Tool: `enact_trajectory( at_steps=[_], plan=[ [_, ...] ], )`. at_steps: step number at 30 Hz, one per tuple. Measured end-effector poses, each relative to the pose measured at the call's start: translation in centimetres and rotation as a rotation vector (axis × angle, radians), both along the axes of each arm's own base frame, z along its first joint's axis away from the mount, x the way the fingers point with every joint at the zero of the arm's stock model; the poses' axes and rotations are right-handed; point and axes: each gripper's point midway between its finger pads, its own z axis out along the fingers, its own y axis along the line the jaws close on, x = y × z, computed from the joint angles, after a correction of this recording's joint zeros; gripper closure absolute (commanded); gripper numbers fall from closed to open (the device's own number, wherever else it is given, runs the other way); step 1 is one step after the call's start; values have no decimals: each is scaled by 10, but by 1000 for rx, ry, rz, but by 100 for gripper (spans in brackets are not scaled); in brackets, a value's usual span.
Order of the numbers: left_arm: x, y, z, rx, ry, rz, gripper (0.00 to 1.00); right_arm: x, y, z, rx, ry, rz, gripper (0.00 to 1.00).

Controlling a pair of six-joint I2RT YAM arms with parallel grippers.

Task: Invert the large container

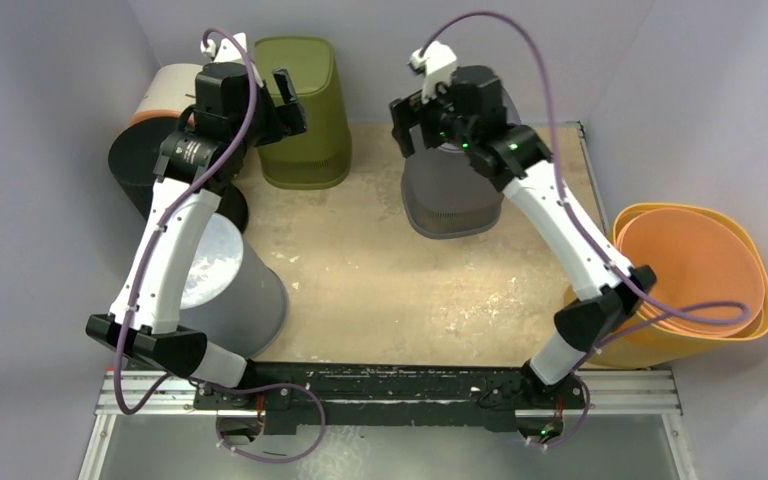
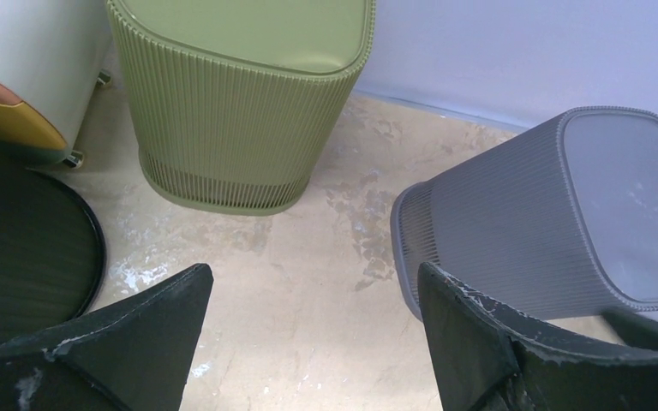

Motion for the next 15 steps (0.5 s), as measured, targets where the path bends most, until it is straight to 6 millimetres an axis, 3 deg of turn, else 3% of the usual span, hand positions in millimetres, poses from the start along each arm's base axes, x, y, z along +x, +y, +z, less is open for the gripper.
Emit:
enact_trajectory(
  at_steps=[3,6,15],
  plan=[
    [-3,1,4,-4,-12,0,13,8,13,-45,-86,87,-27,0],
    [-5,2,7,-6,-24,4,13,21,1,-70,-151,124,-112,0],
    [-13,9,10,-3,-39,23,13,37,-38,-67,-246,72,-304,0]
  ],
)
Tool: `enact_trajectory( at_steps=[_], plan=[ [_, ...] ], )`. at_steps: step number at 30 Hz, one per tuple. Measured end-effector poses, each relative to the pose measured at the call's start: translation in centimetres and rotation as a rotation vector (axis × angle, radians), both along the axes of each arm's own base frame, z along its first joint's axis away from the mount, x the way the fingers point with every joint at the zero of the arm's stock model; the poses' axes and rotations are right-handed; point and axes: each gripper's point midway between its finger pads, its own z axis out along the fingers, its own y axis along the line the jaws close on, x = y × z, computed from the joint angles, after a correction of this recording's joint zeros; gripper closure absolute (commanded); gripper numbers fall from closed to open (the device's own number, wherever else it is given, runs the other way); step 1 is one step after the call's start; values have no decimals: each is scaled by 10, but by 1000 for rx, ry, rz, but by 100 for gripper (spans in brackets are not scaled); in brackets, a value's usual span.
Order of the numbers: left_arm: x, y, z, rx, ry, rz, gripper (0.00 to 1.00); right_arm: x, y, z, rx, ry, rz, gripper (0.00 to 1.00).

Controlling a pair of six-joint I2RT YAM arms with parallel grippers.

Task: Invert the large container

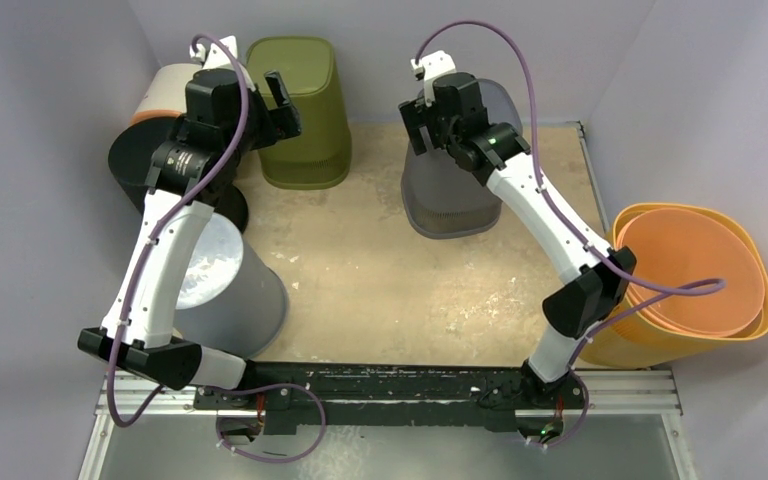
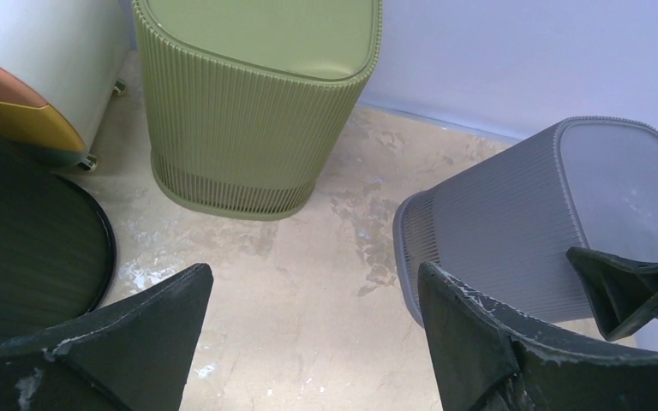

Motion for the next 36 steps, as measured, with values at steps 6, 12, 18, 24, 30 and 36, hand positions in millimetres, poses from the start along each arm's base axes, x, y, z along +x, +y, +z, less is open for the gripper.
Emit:
enact_trajectory(
  at_steps=[6,12,18,24,30,36],
  plan=[
    [0,3,-1,5,-1,15,13,10,-7,-26,-67,38,-59,0],
    [0,3,-2,4,-4,17,13,27,-25,-31,-72,21,-110,0],
    [-3,4,-11,0,10,20,13,61,-96,-28,-19,-10,-249,0],
    [-6,5,-23,8,32,20,13,104,-172,-28,3,-74,-411,0],
    [-7,4,-41,16,66,13,13,137,-192,-28,1,-132,-461,0],
    [-6,1,-50,17,82,-2,13,162,-211,-27,-1,-180,-496,0]
  ],
)
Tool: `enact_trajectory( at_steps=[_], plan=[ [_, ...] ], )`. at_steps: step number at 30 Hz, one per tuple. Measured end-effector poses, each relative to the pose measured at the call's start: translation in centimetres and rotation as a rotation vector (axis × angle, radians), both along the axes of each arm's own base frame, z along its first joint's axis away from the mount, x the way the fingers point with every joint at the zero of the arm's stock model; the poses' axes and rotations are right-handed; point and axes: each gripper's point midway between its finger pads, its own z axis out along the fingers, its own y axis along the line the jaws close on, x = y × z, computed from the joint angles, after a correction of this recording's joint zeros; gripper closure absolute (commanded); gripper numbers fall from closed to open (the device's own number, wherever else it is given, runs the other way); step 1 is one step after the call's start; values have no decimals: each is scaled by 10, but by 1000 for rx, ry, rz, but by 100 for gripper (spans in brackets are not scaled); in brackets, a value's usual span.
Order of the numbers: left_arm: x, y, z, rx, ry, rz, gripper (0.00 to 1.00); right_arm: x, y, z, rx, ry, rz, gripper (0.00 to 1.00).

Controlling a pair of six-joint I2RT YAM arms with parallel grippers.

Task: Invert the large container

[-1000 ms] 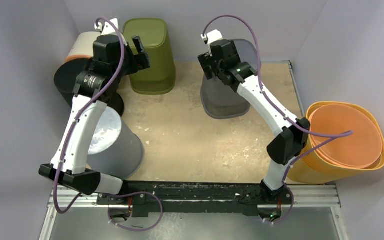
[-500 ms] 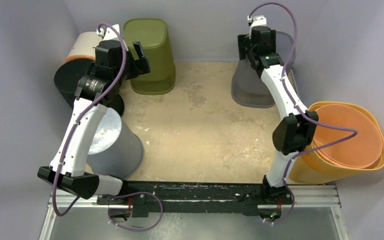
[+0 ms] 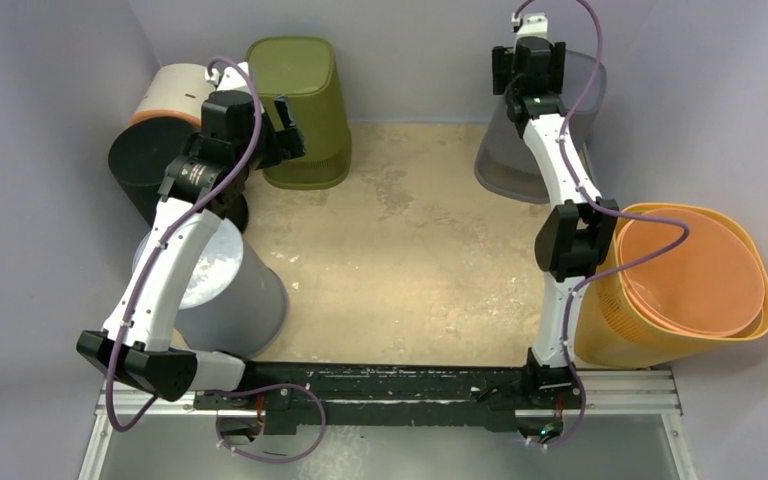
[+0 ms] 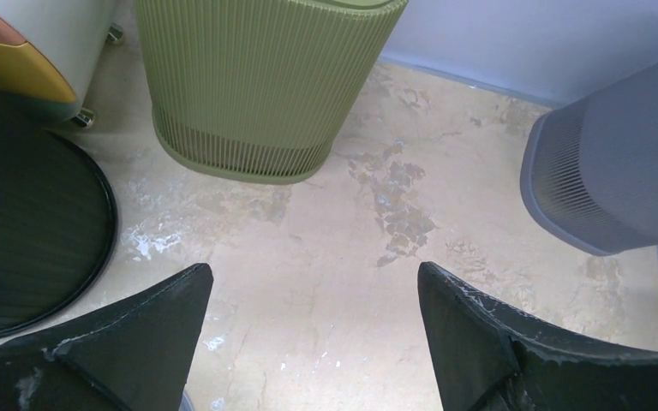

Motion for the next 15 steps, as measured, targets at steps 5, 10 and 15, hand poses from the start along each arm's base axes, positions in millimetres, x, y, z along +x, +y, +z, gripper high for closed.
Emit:
enact_trajectory(
  at_steps=[5,10,15],
  plan=[
    [2,-2,-1,-1,1,-4,13,9,-31,1,-10,-29,-51,0],
    [9,-5,-7,-1,9,-11,13,9,-68,2,-29,-44,-132,0],
    [16,-10,-9,-4,19,-23,13,9,-104,2,-50,-59,-216,0]
  ],
)
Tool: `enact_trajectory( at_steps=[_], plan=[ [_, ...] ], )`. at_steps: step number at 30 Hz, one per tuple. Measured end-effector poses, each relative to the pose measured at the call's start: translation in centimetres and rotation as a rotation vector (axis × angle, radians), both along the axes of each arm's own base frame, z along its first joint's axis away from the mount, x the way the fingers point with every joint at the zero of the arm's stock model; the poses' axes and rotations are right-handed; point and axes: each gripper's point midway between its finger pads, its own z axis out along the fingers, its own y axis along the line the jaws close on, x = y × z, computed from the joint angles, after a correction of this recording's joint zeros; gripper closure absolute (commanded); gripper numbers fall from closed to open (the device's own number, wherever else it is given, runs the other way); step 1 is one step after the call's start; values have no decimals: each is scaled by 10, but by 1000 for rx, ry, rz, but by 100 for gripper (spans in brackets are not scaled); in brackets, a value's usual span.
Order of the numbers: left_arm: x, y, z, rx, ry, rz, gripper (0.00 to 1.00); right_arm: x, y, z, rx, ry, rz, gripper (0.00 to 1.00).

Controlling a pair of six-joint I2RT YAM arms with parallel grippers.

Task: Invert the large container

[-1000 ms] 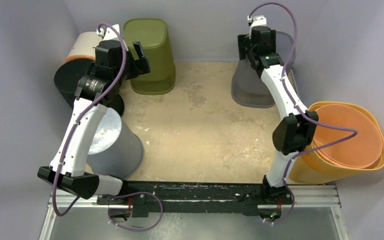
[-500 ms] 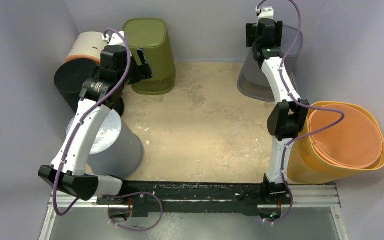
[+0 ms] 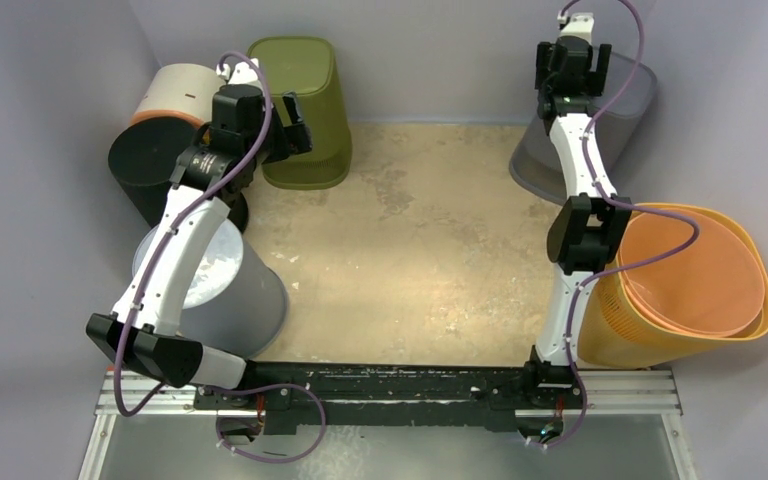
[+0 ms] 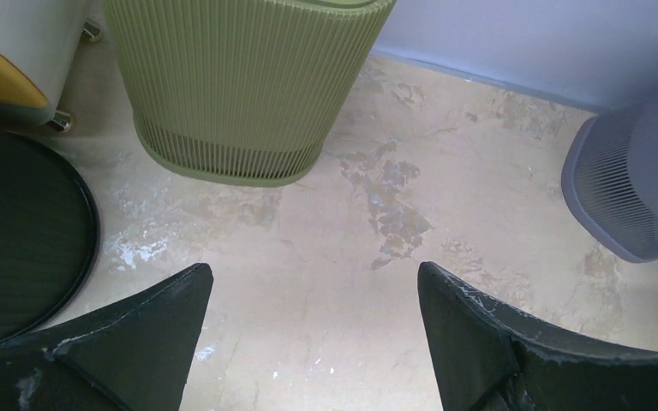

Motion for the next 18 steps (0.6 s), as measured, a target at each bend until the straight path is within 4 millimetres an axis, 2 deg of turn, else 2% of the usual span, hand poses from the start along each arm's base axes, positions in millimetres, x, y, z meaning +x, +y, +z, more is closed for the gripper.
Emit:
enact_trajectory(
  at_steps=[4,11,14,18],
  plan=[
    [4,-2,2,-2,-2,-4,13,0,-9,3,-1,-13,-12,0],
    [11,-4,4,-4,-5,-4,13,1,-2,3,7,-3,27,0],
    [13,-5,3,-4,-3,-4,13,-3,4,6,21,15,61,0],
    [16,-6,-1,0,8,-5,13,-16,24,14,40,59,120,0]
  ],
)
